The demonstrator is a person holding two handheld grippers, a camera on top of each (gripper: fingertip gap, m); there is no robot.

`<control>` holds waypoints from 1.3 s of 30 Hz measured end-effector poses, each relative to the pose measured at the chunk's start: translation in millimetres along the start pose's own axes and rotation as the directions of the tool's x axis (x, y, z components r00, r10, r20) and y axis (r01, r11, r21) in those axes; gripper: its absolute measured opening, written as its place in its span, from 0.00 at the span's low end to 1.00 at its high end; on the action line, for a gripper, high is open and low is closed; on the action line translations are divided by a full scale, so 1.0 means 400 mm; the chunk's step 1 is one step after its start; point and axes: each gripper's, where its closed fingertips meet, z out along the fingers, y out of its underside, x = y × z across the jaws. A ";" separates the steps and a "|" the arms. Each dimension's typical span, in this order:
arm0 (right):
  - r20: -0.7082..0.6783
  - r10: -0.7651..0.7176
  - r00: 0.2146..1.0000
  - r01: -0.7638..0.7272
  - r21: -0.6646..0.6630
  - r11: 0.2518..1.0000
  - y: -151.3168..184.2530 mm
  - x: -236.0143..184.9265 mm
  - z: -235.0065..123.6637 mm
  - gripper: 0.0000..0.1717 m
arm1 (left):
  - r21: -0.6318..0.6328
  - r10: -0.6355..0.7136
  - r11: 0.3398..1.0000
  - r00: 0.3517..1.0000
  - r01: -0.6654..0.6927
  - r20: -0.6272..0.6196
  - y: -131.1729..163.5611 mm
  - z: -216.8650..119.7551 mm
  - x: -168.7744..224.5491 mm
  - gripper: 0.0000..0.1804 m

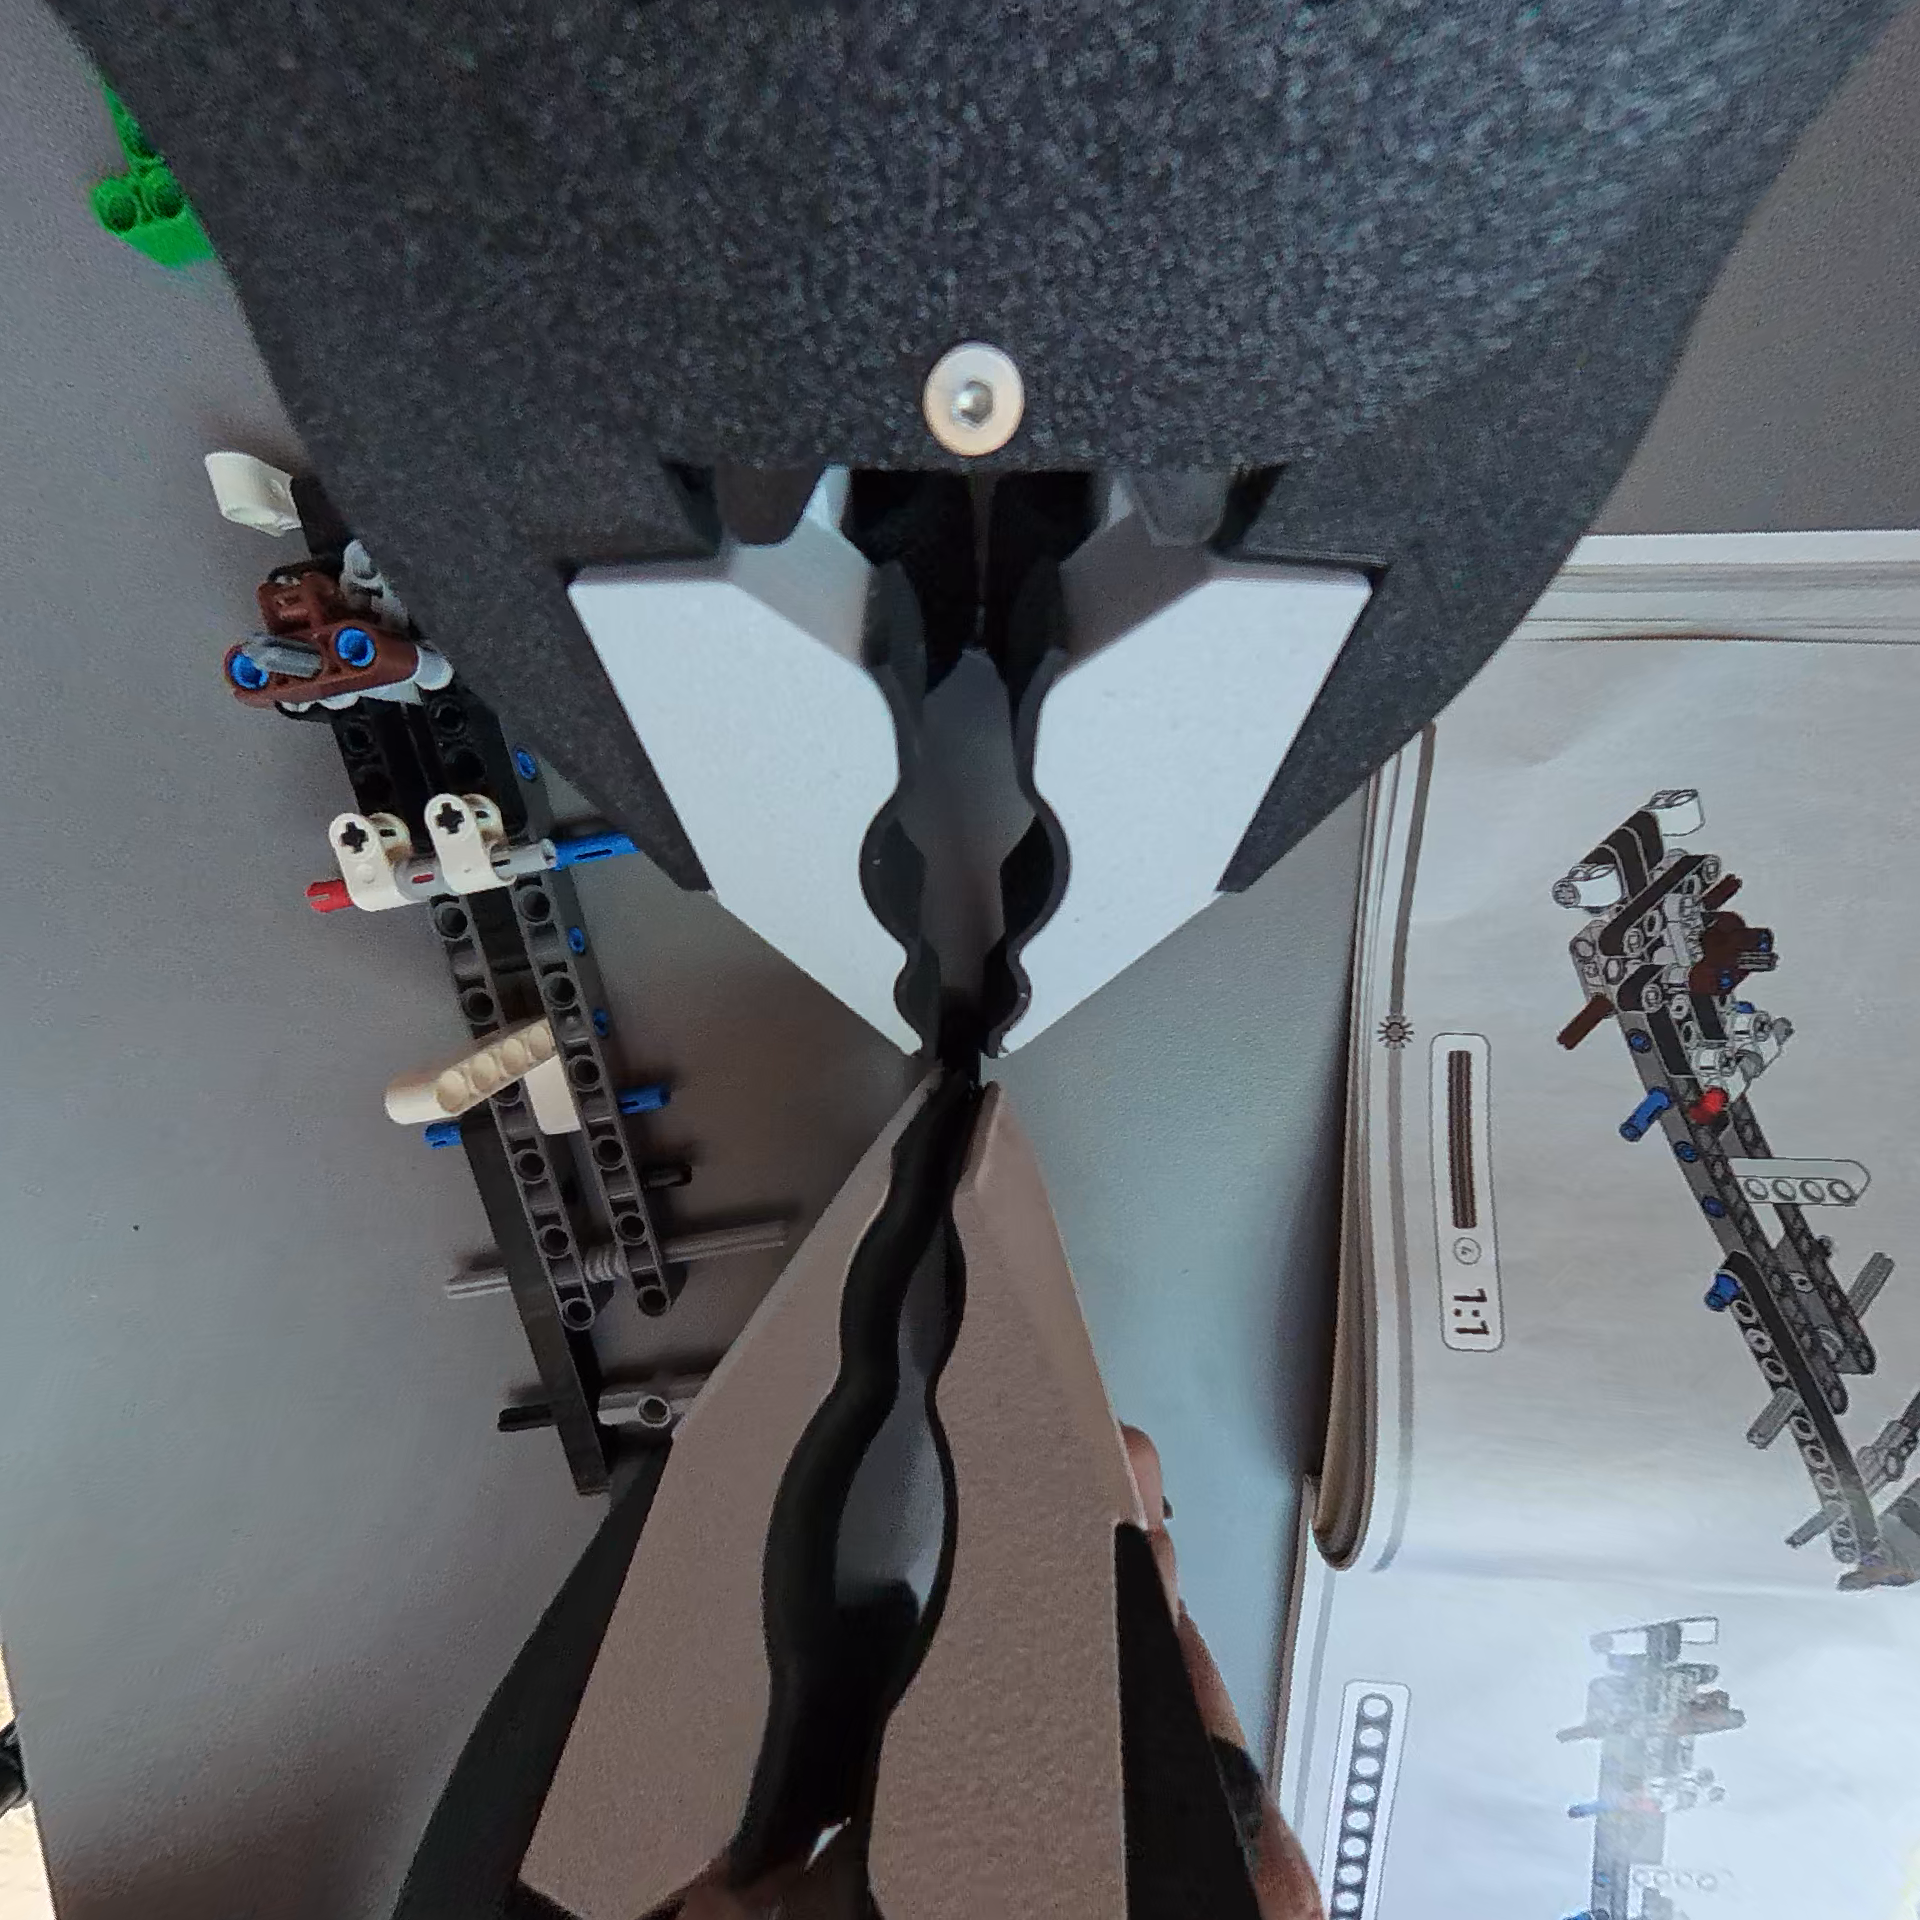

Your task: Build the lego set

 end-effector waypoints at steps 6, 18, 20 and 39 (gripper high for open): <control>-0.020 -0.037 0.999 0.036 -0.014 0.999 -0.003 0.000 0.001 0.01 | 0.004 -0.002 1.000 1.000 0.002 -0.005 0.000 0.000 0.000 0.03; -0.009 -0.099 0.995 0.099 0.006 0.995 -0.002 -0.002 0.000 0.01 | 0.037 0.015 0.999 0.999 -0.013 -0.039 0.000 -0.001 0.000 0.04; -0.003 -0.079 0.997 0.079 -0.008 0.997 -0.001 -0.001 0.001 0.01 | 0.040 0.013 0.999 0.999 -0.011 -0.043 0.000 -0.001 0.000 0.03; -0.041 0.025 0.999 -0.025 -0.015 1.000 -0.001 0.023 -0.010 0.00 | 0.025 0.041 0.999 0.999 -0.040 -0.027 0.000 0.000 0.003 0.03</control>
